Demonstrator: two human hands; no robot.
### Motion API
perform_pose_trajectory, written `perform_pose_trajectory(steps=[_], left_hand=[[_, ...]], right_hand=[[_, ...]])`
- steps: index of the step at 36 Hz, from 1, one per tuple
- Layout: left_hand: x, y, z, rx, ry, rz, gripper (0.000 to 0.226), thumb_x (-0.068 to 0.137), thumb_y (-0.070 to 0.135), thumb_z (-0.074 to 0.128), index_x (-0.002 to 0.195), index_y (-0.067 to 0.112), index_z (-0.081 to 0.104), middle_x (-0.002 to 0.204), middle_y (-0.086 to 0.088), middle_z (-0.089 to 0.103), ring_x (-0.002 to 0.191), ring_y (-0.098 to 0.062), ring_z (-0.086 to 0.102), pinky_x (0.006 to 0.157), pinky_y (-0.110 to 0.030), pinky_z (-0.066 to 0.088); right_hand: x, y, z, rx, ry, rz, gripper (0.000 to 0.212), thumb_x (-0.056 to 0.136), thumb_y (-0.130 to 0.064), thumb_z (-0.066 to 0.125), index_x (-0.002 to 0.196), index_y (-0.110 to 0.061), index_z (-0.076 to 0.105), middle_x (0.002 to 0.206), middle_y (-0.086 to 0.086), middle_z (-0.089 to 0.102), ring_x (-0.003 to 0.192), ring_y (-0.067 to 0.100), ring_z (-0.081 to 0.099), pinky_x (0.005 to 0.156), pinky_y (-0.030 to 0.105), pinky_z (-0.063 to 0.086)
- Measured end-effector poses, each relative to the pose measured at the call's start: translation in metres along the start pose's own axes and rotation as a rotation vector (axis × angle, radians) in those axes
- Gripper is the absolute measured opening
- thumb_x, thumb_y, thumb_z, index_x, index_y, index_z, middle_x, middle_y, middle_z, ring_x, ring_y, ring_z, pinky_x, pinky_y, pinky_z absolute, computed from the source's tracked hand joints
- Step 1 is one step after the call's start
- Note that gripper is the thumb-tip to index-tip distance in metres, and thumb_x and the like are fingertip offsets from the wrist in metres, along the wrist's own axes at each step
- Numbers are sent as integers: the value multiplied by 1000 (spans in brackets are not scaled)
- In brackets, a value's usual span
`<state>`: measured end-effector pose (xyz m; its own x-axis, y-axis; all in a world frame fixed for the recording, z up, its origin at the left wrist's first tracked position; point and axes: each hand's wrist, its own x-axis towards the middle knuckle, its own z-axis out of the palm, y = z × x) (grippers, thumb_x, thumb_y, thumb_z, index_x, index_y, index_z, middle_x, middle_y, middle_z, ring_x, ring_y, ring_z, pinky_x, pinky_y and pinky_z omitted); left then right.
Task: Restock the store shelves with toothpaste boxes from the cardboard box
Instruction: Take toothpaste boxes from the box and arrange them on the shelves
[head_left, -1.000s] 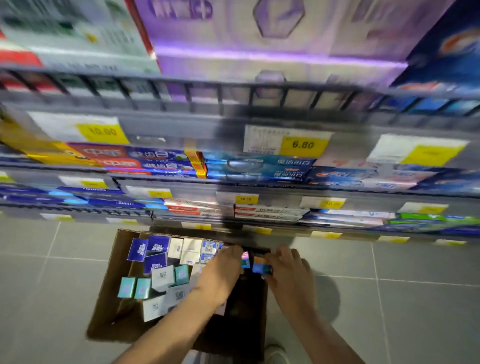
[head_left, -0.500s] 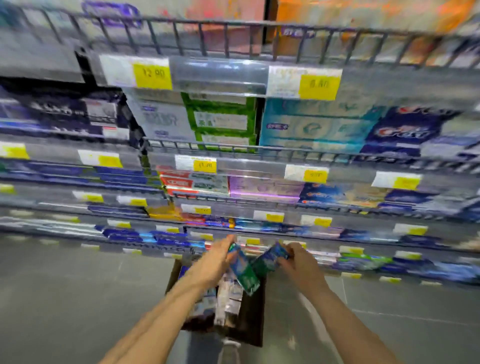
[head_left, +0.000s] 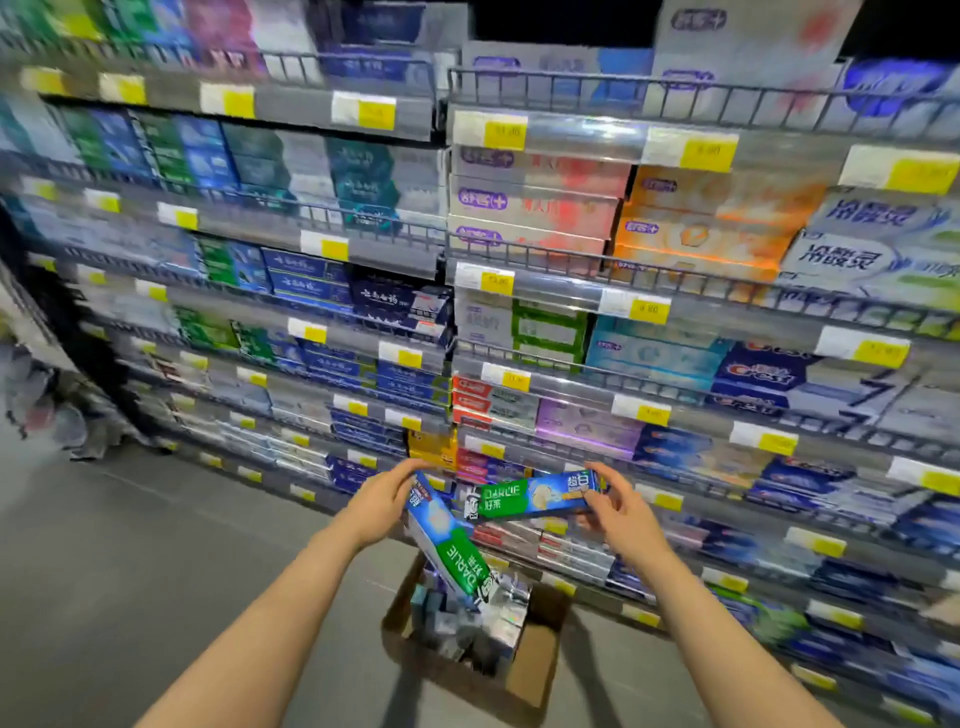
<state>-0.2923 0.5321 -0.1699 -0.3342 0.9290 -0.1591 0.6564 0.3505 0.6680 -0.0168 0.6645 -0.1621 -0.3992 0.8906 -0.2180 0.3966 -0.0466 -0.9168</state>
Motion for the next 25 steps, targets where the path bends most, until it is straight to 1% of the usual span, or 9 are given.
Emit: perform_pose_trajectory(steps=[3, 5, 7, 10, 12, 15, 18, 22, 25], left_hand=[[-12, -1, -32, 40, 19, -6, 33, 102, 23, 31, 131, 31, 43, 121, -10, 60, 94, -29, 60, 79, -37, 49], [-26, 2, -64, 68, 60, -20, 33, 102, 23, 30, 133, 29, 42, 123, -8, 59, 90, -28, 59, 74, -32, 46], [-37, -1, -97, 86, 114, -26, 35, 102, 20, 30, 135, 25, 40, 120, -8, 58, 82, -28, 58, 66, -27, 45], [-52, -18, -149, 109, 175, -20, 38, 103, 19, 30, 140, 24, 35, 126, -15, 57, 94, -33, 59, 75, -32, 44], [-61, -33, -181, 88, 201, -24, 40, 103, 20, 28, 142, 24, 34, 131, -11, 53, 83, -23, 59, 75, -31, 43], [-67, -71, -227, 100, 236, -54, 40, 103, 22, 27, 142, 27, 32, 106, -16, 63, 67, -23, 55, 62, -30, 38], [-68, -107, -268, 161, 239, -80, 42, 103, 26, 29, 145, 30, 29, 123, -19, 59, 90, -29, 59, 68, -37, 43], [-75, -140, -331, 204, 264, -90, 44, 103, 24, 30, 146, 21, 29, 147, -6, 39, 130, -25, 42, 100, -32, 36], [-73, -165, -372, 245, 266, -84, 44, 103, 24, 31, 146, 22, 28, 145, -6, 42, 121, -25, 49, 96, -32, 39]], right_hand=[[-1, -26, 6, 48, -17, -10, 37, 96, -12, 48, 131, -23, 43, 87, 3, 67, 66, 16, 67, 72, 34, 56], [-8, -52, 20, 37, -18, -46, 38, 96, -15, 48, 133, -22, 41, 91, 3, 67, 71, 17, 67, 77, 39, 55], [-14, -84, 38, -4, -42, -110, 40, 97, -18, 47, 136, -22, 40, 102, 7, 64, 75, 19, 64, 70, 32, 55], [-14, -132, 76, -12, -79, -198, 41, 97, -16, 47, 137, -20, 40, 111, 14, 59, 77, 24, 62, 68, 34, 53], [-13, -160, 106, -10, -92, -259, 38, 97, -14, 46, 134, -19, 43, 100, 11, 62, 69, 22, 60, 62, 31, 52], [-11, -196, 157, 29, -106, -319, 34, 97, -13, 46, 128, -26, 43, 87, -2, 63, 65, 14, 65, 58, 29, 52], [-8, -222, 199, 63, -131, -330, 34, 97, -16, 47, 128, -29, 43, 102, 6, 65, 79, 22, 69, 77, 42, 56], [-4, -261, 264, 141, -140, -330, 37, 97, -18, 47, 133, -26, 42, 103, 5, 65, 88, 28, 68, 86, 52, 52], [3, -287, 305, 182, -148, -341, 36, 97, -17, 47, 132, -23, 44, 101, 0, 64, 85, 20, 67, 81, 47, 54]])
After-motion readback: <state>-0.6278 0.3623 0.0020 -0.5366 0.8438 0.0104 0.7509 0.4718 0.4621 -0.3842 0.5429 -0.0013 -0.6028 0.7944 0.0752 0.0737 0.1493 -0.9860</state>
